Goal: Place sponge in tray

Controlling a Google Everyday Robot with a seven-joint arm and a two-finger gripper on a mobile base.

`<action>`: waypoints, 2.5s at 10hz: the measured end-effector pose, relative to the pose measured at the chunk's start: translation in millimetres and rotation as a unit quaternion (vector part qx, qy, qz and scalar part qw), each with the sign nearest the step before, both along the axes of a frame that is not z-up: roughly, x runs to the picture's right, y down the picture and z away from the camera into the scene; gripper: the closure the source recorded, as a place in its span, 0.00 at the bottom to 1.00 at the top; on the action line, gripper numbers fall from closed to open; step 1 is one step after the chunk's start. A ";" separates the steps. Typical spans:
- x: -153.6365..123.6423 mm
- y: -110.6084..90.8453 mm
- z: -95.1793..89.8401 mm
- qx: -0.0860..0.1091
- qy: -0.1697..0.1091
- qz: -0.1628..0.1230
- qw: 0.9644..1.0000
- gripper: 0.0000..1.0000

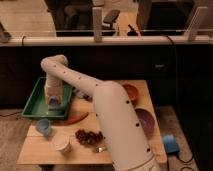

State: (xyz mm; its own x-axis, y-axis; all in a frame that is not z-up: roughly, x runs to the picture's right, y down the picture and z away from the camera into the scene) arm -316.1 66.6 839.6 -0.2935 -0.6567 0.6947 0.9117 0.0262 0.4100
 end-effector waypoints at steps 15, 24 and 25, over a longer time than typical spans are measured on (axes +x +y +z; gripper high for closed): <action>-4.9 -2.7 -5.0 0.008 -0.012 0.007 1.000 0.20; -8.9 -0.1 -4.2 0.002 -0.001 0.003 1.000 0.20; -9.7 0.1 -4.5 0.002 -0.002 0.003 1.000 0.20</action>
State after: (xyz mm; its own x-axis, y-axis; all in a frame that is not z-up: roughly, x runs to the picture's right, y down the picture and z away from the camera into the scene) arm -325.8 66.7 835.1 -0.2915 -0.6618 0.6907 0.9103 0.0299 0.4129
